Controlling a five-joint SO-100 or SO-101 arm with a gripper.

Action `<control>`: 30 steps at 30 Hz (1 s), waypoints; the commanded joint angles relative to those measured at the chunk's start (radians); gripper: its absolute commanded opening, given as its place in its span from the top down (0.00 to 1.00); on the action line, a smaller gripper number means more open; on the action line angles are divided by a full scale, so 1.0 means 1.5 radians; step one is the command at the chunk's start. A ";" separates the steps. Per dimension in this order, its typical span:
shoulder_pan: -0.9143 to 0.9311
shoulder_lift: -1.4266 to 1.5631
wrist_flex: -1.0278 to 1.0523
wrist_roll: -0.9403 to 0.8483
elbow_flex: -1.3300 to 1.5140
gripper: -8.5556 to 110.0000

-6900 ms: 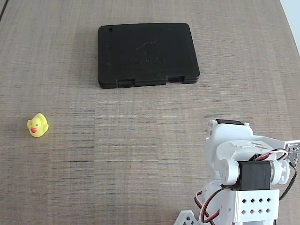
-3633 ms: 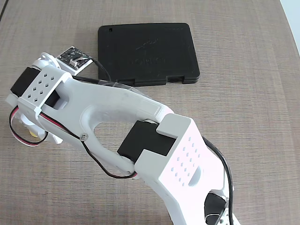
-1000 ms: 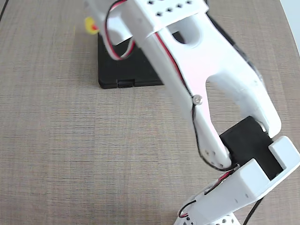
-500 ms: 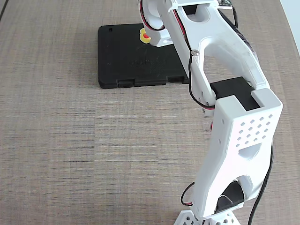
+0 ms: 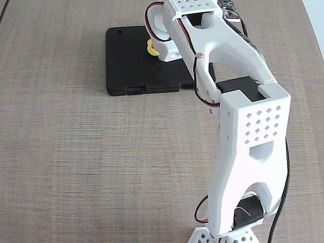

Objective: Grasp a duck and put it on the black surface.

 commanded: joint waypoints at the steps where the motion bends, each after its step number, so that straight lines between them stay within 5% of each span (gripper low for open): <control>1: 0.005 0.013 -0.005 -0.005 -0.020 0.73; 17: 0.076 0.510 0.054 -0.004 0.037 0.70; 30: 0.217 1.230 0.176 -0.004 0.678 0.70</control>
